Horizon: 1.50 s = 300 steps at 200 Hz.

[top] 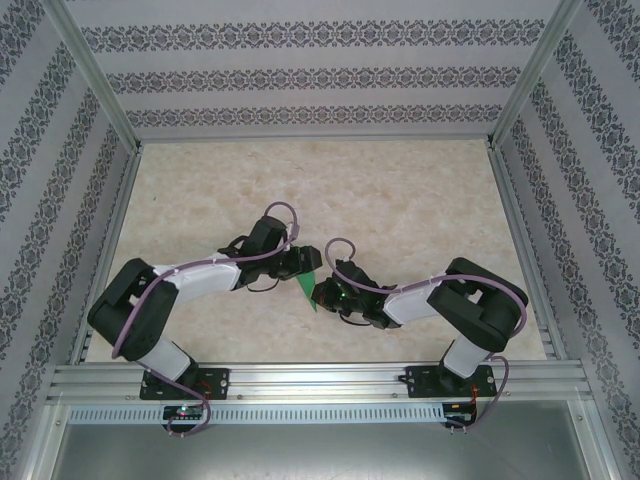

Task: Fold a paper plane with a square sheet of paper (pick it up from the middle)
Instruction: Fold the wing for the fifth time at the center of the table.

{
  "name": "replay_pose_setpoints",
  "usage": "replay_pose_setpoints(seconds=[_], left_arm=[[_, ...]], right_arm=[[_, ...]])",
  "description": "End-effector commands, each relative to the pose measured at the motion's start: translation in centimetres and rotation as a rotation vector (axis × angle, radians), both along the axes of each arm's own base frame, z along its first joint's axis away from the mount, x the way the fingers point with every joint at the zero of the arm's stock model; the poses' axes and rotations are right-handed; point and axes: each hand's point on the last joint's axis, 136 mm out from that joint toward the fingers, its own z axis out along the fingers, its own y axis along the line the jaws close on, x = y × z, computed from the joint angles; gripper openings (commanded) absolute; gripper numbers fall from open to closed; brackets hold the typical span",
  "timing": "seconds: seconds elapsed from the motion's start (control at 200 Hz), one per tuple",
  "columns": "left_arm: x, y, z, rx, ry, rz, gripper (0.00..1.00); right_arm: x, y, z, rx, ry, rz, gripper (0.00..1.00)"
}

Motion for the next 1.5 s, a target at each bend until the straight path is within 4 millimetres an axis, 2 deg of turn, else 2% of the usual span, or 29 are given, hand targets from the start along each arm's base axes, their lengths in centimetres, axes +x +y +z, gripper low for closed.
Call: replay_pose_setpoints(seconds=[0.0, 0.255, 0.609, 0.844, 1.039, 1.354, 1.429, 1.494], left_arm=[[1.1, 0.0, 2.5, -0.017, -0.085, -0.001, 0.63], [0.8, -0.3, 0.2, 0.001, -0.038, -0.029, 0.63], [1.4, -1.0, -3.1, 0.030, 0.000, -0.046, 0.62], [1.2, -0.4, -5.5, 0.074, 0.052, -0.032, 0.61], [1.0, -0.1, -5.8, 0.095, 0.065, -0.025, 0.61], [0.9, 0.0, -6.0, 0.101, 0.077, -0.032, 0.60], [0.9, -0.1, -5.9, 0.101, 0.076, -0.035, 0.60], [0.8, -0.1, -6.0, 0.100, 0.078, -0.038, 0.60]], right_arm=[[-0.9, -2.1, -2.8, -0.067, 0.085, -0.051, 0.03], [-1.1, -1.4, -3.5, -0.040, 0.143, -0.046, 0.03], [-1.2, -1.4, -4.1, -0.032, 0.173, -0.061, 0.04], [-1.3, -1.3, -3.3, -0.078, 0.156, -0.022, 0.14], [-1.9, -1.8, -2.9, -0.162, 0.158, 0.016, 0.18], [-2.4, -2.0, -1.6, -0.127, 0.145, 0.006, 0.22], [-2.5, -2.2, -1.4, -0.126, 0.146, 0.003, 0.22], [-2.6, -2.2, -1.3, -0.119, 0.148, 0.003, 0.16]])
